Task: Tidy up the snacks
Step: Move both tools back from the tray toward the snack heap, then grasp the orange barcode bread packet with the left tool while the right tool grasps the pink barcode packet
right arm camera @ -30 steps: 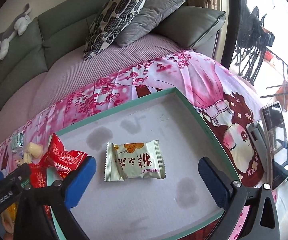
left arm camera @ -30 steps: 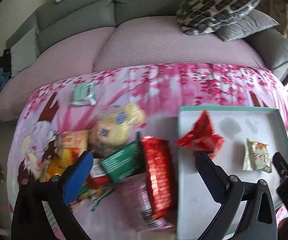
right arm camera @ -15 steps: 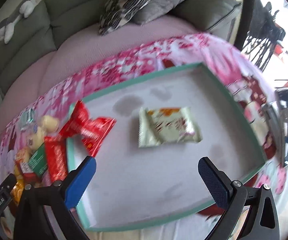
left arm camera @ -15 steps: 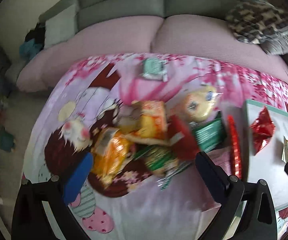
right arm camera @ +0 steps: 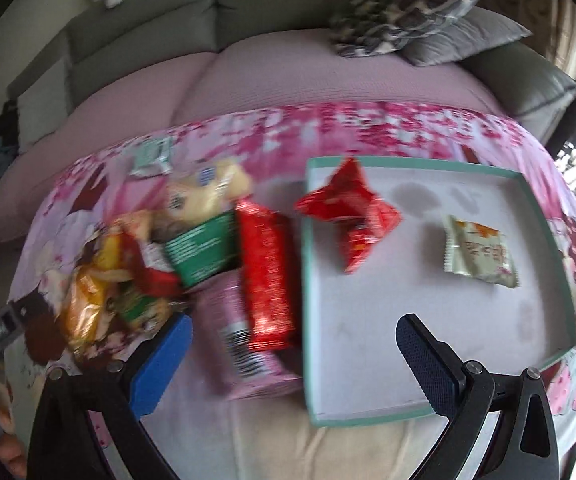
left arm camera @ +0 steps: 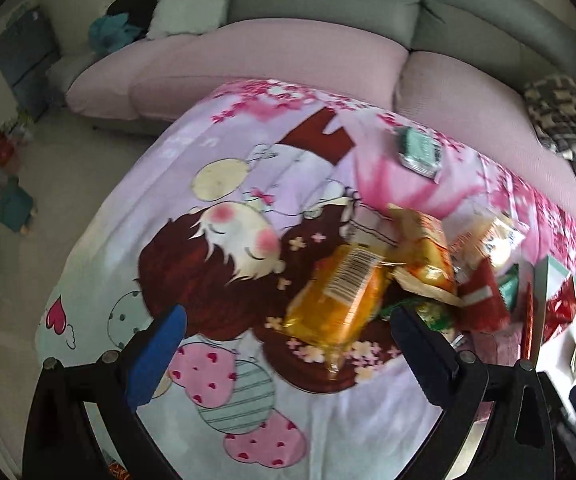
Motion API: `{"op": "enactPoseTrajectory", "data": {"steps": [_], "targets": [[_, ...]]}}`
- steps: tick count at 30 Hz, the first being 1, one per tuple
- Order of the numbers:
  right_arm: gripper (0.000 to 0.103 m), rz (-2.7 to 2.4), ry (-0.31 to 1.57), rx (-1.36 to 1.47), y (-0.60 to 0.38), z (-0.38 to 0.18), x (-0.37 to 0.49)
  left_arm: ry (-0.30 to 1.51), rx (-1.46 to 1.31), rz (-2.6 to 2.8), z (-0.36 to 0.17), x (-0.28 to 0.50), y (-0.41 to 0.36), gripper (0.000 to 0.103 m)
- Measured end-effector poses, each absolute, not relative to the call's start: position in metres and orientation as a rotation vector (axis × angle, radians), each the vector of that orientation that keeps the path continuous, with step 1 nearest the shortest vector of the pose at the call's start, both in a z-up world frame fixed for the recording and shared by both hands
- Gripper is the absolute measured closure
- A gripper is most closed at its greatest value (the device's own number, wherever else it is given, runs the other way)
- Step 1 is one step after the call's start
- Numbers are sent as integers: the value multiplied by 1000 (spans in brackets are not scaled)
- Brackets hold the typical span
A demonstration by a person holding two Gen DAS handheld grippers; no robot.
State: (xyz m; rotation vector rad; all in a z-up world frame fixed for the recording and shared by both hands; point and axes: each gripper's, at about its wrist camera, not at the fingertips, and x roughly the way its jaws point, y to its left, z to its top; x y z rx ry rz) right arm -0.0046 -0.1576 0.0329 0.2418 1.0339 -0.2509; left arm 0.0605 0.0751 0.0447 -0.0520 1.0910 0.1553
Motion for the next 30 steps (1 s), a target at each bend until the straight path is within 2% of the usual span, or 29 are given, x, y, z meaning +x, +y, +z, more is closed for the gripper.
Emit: {"op": "enactPoseTrajectory", "data": {"steps": [11,14,16,17,19,21,26,28,29,30], "targets": [[0,-150,1108,221,-122,8,5,1183,-117,83,14,75,79,1],[8,-139,1120,248,-126,1,7,1202,-114,48,6,82,71,2],[17,-126,1119,270,-129,-1,8,1201,-104,31,4,85,67,2],[18,-125,1117,274,-130,-1,7,1204,-100,22,1,87,64,2],[20,-117,1116,266,-129,-2,8,1219,-105,7,-3,91,61,9],[21,-111,1123,264,-129,-4,10,1223,-100,-3,-6,93,59,25],[28,-103,1139,245,-128,-10,12,1242,-73,-8,-17,100,54,44],[34,-101,1146,241,-128,-13,13,1260,-87,-23,-20,101,53,51],[36,-98,1150,241,-128,-15,14,1263,-88,-28,-20,101,52,58],[38,-96,1154,241,-127,-16,15,1264,-85,-30,-20,100,51,59]]}}
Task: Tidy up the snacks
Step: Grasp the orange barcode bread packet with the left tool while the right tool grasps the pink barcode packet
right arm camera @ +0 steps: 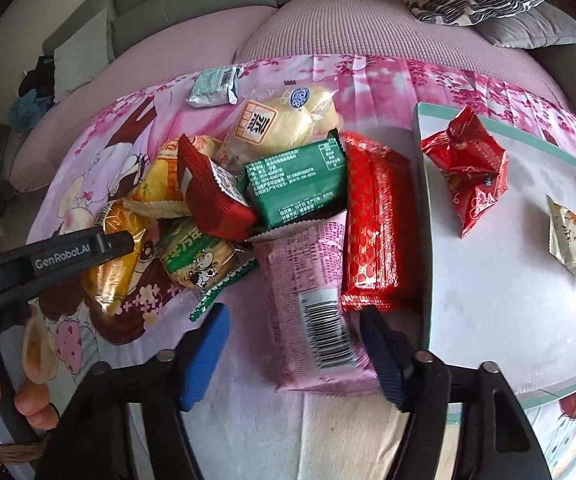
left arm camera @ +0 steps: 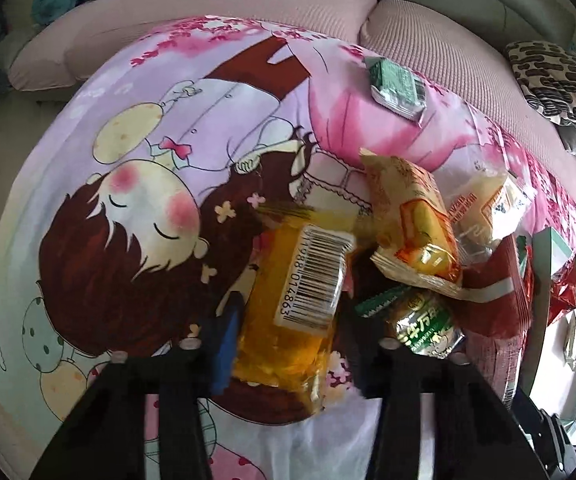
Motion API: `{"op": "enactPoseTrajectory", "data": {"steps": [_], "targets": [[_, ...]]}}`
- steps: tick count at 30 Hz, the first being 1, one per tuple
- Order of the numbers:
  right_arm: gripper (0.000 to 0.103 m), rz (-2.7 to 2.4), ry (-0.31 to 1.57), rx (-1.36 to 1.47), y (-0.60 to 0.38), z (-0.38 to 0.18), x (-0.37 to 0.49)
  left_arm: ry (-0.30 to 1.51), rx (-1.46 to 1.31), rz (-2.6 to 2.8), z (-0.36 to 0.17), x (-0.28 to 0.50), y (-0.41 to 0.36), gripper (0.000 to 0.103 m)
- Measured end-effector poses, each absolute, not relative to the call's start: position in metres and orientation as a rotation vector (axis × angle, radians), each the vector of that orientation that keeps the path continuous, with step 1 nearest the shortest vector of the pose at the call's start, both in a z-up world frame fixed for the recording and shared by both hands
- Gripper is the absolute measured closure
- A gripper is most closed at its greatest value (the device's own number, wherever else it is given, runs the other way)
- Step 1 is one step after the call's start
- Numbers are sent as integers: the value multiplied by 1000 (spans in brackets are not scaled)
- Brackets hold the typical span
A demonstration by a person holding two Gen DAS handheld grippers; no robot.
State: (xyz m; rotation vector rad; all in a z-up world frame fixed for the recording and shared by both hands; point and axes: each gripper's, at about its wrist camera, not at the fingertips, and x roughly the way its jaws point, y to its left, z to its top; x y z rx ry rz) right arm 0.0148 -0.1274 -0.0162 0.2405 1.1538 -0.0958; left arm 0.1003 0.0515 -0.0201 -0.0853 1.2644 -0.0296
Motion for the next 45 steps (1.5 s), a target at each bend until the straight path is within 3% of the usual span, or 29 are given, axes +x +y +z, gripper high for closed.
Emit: {"op": "enactPoseTrajectory", "data": {"steps": [10,25,45], "targets": [[54,-111,1203,231,-129,-36,22,1301,-42,-32,-30,94,44,63],[56,-127,1195,181,-120,-43,30,1311,-2,1,-38,98,37,63],[61,-70,1001,250,-130,20,0,1130,-91,6,28,77,58,64]]}}
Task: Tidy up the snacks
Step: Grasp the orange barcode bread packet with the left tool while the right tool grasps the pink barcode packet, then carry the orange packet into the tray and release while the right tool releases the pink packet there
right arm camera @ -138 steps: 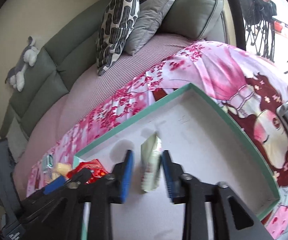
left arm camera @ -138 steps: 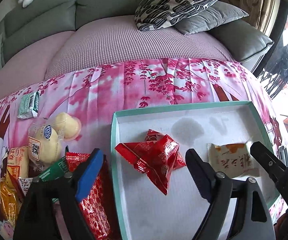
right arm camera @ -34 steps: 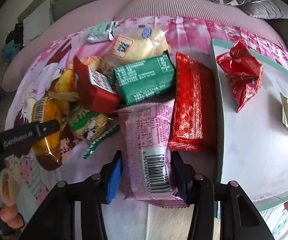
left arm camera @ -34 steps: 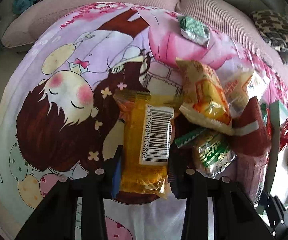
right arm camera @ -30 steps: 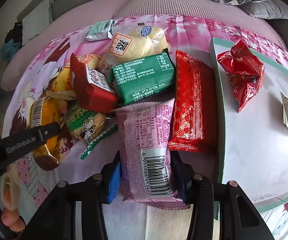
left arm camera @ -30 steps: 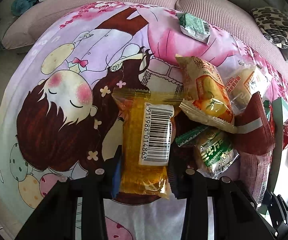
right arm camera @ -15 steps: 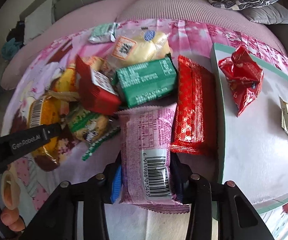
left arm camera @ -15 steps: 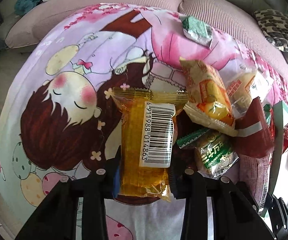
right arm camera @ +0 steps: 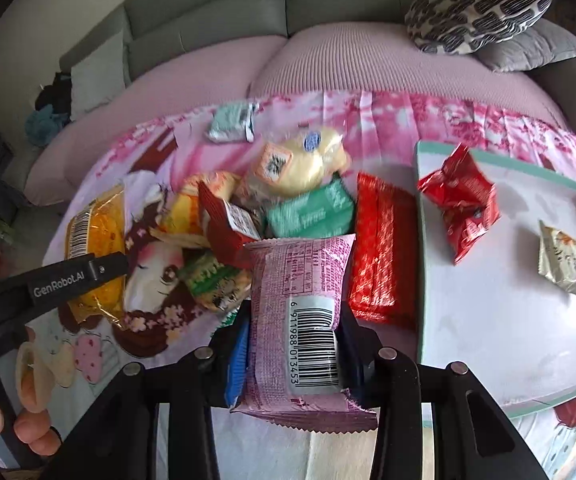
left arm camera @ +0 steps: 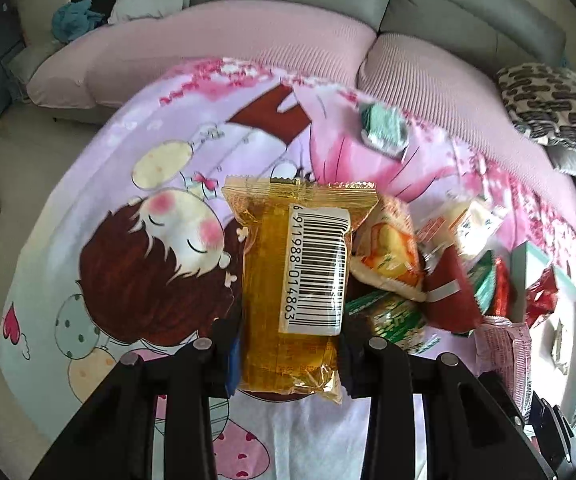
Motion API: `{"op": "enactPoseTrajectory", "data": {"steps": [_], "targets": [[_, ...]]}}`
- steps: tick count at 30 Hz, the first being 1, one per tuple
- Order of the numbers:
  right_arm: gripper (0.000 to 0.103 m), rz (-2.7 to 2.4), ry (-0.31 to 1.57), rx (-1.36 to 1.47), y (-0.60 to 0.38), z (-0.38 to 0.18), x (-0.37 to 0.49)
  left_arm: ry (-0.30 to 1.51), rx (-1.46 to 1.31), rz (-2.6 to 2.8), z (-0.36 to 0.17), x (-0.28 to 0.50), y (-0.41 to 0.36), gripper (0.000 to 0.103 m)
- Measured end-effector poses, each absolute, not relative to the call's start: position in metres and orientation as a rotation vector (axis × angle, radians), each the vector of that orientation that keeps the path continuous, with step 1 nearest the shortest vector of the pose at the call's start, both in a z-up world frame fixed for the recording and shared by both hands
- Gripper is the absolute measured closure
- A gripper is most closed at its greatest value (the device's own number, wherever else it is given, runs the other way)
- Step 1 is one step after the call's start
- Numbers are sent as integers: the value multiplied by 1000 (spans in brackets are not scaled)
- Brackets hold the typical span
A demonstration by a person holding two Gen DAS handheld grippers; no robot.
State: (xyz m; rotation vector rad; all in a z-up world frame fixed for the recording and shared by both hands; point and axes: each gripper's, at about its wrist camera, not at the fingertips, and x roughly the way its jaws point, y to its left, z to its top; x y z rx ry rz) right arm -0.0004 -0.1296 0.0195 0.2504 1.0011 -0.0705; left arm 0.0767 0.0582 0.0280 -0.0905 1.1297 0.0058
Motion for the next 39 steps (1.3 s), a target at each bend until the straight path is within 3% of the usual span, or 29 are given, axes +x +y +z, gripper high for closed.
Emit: {"op": "enactPoseTrajectory", "data": {"steps": [15,39], "targets": [[61,-108,937,304,-154,41,-19,1067,-34,-124,54,53,10,64],[61,-621,895,570,-337,31,-95,1093,254,-542,32,-6,-162,64]]}}
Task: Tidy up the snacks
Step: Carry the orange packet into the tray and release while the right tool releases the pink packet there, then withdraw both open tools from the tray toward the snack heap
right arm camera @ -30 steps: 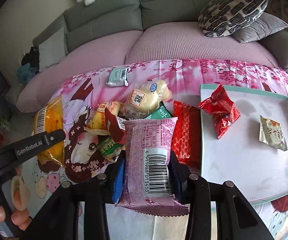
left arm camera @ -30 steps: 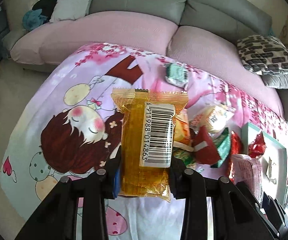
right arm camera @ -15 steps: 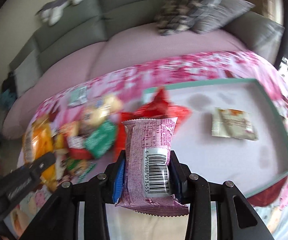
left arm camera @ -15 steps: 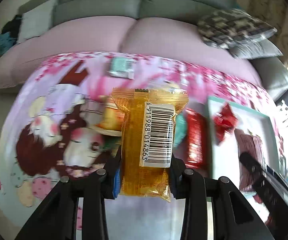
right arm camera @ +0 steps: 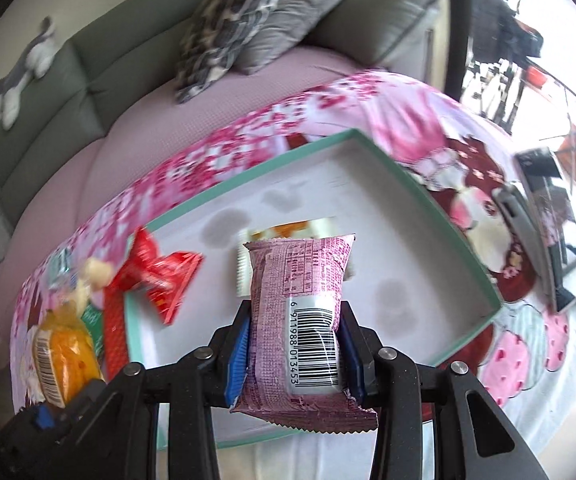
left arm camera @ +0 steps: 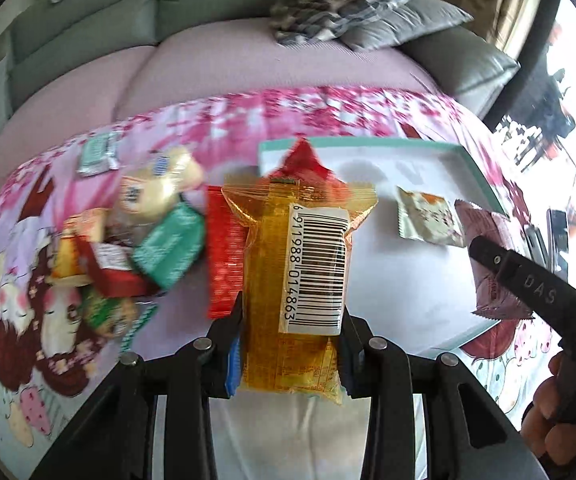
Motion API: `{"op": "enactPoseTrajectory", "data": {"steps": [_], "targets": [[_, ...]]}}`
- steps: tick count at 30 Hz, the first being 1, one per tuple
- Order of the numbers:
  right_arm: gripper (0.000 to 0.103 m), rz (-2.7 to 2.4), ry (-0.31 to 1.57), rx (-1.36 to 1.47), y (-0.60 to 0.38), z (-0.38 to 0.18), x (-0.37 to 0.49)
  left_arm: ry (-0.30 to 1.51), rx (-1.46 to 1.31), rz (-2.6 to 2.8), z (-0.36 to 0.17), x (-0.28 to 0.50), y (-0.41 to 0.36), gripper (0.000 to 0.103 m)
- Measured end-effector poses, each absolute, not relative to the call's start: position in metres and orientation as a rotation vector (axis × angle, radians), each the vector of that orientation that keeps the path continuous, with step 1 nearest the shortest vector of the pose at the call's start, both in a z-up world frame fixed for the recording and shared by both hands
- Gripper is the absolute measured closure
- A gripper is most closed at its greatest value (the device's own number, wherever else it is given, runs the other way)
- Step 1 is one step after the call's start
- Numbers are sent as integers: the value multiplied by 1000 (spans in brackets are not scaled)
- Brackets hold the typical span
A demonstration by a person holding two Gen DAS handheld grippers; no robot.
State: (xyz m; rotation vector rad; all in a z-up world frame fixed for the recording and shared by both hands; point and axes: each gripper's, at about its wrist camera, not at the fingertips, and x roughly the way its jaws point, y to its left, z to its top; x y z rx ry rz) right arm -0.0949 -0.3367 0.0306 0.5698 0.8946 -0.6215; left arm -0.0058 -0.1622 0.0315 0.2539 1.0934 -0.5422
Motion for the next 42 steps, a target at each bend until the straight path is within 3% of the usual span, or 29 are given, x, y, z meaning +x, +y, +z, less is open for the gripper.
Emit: {"op": "enactPoseTrajectory", "data": {"steps": [22,25,30,32,35,38,42], "targets": [[60,-730,946,683,-385,-7,-111,1157,340,-603,-20,-14,-216,64],[46,-757,957,697,-390,-11,-113,1188,312,-606,-23,-11,-214,63],[33,-753,951,690,-390,-8,-113,1167,296,-607,-14,-10,-211,41],[22,-748,948,681,-388,-7,-112,1164,281,-610,-9,-9,-208,34],[16,-742,938,668,-387,-4,-111,1153,266,-603,-2,-7,-204,32],[1,-739,924,659,-386,-1,-111,1150,232,-563,5,0,-192,28],[0,-736,914,645,-383,2,-110,1142,173,-500,11,10,-177,28]]}}
